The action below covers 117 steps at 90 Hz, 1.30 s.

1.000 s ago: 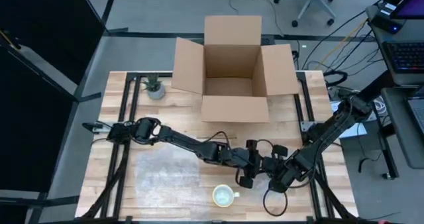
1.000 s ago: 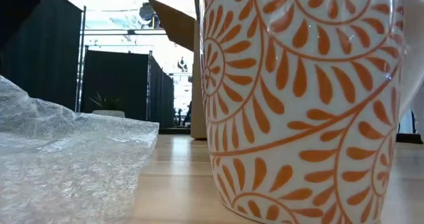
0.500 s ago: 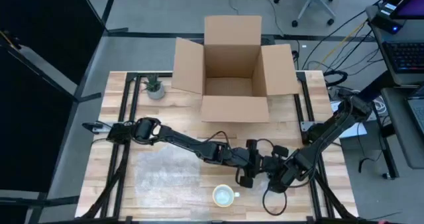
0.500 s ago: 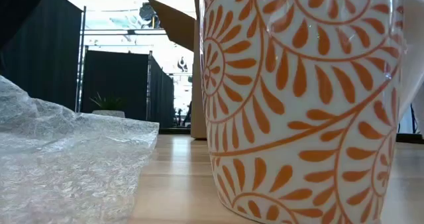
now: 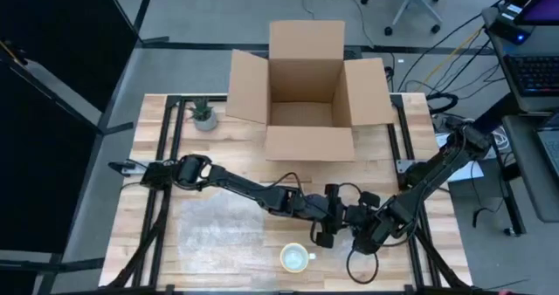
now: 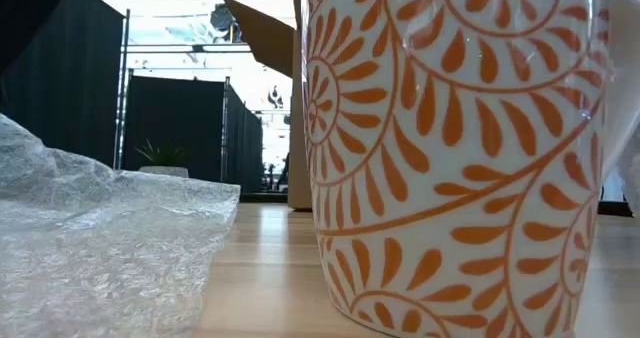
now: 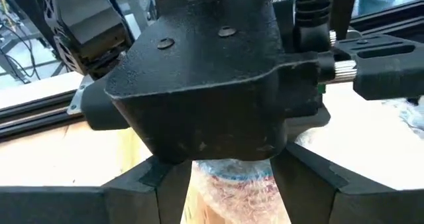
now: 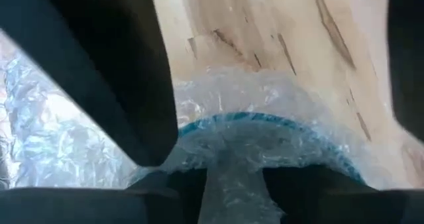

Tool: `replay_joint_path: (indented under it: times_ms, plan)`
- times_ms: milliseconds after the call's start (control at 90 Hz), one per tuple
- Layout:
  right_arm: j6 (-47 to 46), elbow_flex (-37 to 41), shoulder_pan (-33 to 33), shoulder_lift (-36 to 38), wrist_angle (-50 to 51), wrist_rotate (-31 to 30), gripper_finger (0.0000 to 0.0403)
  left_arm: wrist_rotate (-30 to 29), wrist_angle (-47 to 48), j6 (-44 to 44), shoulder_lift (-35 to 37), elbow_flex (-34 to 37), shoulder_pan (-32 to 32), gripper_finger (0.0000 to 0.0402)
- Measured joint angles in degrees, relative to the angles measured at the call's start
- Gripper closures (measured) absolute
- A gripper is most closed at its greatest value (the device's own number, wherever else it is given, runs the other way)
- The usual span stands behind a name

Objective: Wrap mug
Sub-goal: Wrap the red patterned mug with bubble wrap

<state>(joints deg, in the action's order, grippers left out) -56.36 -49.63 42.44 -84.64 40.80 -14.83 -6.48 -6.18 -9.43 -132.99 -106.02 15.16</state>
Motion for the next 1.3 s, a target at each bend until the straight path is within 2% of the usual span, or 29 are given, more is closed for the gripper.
replay_joint_path:
  times_ms: [89, 278, 344, 656, 889, 1033, 1300]
  plan:
    - [0.81, 0.12, 0.00, -0.11, -0.48, 0.45, 0.0300, 0.00, 0.22, 0.04, 0.00, 0.00, -0.02, 0.0215]
    - [1.54, 0.20, -0.04, -0.22, -0.80, 1.31, 0.0381, 0.00, 0.41, 0.07, 0.00, 0.07, -0.02, 0.0215]
    - [0.80, 0.22, -0.04, -0.22, -0.81, 0.68, 0.0395, 0.00, 0.03, 0.11, -0.02, 0.11, -0.07, 0.0215]
    - [0.39, 0.17, -0.09, -0.15, -0.96, 1.79, 0.0370, 1.14, -4.97, 1.36, -2.41, 0.11, -0.03, 0.0215]
    - [-0.01, 0.13, -0.19, -0.15, -1.20, 1.81, 0.0371, 2.43, -3.88, 0.96, -3.06, -0.04, 0.08, 0.0215]
    - [-4.24, 0.10, -0.26, -0.11, -1.39, 1.77, 0.0371, 3.28, -3.32, 1.44, -4.12, -0.18, -0.44, 0.0215]
    - [-1.48, -2.16, -0.24, -0.44, 0.79, 1.84, 0.0354, 3.69, -3.13, 1.63, -4.66, -0.20, -0.46, 0.0215]
